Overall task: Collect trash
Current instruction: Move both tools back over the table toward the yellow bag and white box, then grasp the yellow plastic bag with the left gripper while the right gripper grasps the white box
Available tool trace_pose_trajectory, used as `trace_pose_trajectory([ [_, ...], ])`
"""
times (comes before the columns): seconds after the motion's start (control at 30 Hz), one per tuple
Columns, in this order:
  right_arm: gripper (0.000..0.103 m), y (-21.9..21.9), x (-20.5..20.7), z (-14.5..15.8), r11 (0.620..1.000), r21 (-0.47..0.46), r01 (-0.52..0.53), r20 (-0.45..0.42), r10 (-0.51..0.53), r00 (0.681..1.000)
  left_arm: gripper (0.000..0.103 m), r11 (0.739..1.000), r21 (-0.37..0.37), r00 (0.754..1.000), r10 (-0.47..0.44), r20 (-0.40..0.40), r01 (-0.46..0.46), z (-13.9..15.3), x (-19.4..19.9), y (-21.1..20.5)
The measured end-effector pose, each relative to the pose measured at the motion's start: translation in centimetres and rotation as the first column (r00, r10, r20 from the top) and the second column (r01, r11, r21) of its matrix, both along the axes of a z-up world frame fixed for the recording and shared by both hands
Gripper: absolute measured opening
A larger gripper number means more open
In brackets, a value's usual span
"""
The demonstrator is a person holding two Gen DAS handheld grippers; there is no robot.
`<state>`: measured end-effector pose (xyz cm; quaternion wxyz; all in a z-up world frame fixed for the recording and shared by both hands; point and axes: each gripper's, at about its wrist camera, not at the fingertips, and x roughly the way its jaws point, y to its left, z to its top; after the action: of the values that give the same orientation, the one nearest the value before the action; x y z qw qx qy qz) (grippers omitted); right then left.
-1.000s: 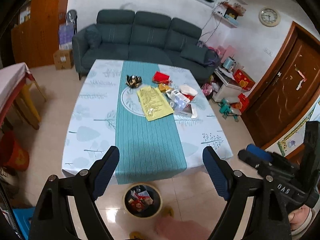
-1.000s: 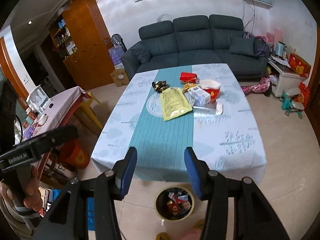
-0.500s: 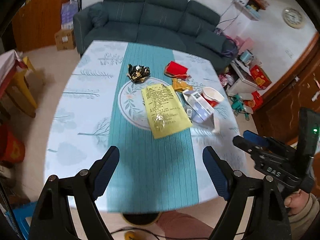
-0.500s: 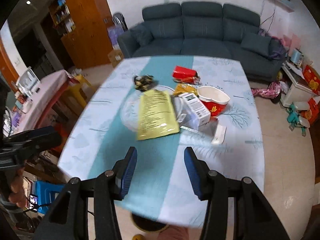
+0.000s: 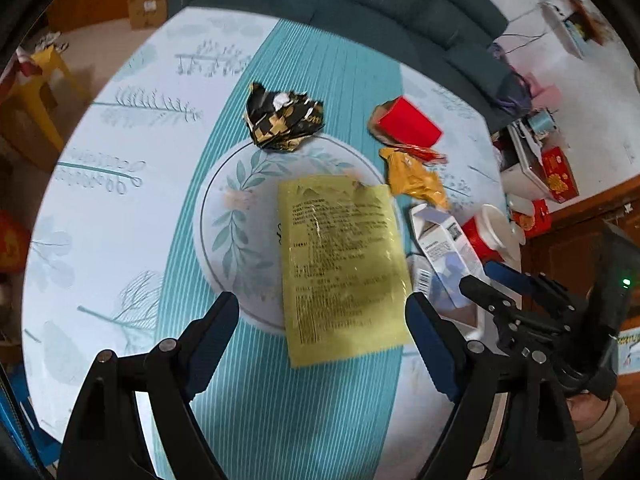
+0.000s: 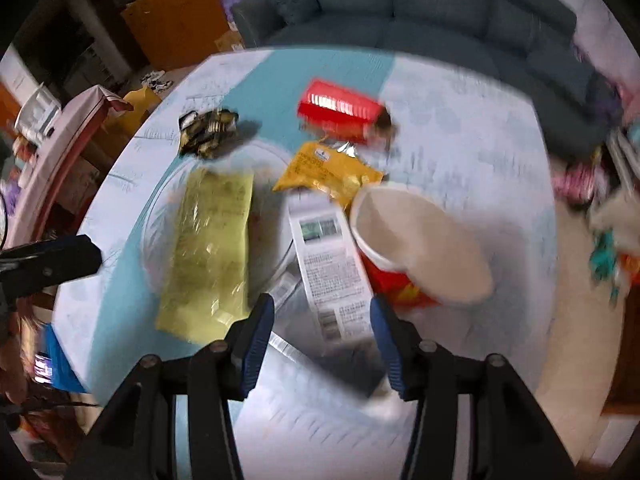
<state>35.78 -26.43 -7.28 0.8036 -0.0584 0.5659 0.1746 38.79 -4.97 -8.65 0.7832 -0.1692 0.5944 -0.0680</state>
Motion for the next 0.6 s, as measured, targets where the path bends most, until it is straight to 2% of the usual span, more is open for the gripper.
trace_pose_trajectory([
  [0.27, 0.051, 1.0, 3.5, -1.4, 0.998, -0.011, -0.063, -0.026, 0.063, 0.998, 0.084, 0.998, -0.054, 0.996, 0.009, -0.089, -0.014, -4.3, 4.9, -0.4],
  [0.6, 0.051, 0.2, 4.9, -2.1, 0.994, 0.028, -0.11, -0.082, 0.112, 0.99, 0.084, 0.998, -0.065, 0.987, -0.032, -0.157, 0.022, -7.2, 9.1, -1.9],
])
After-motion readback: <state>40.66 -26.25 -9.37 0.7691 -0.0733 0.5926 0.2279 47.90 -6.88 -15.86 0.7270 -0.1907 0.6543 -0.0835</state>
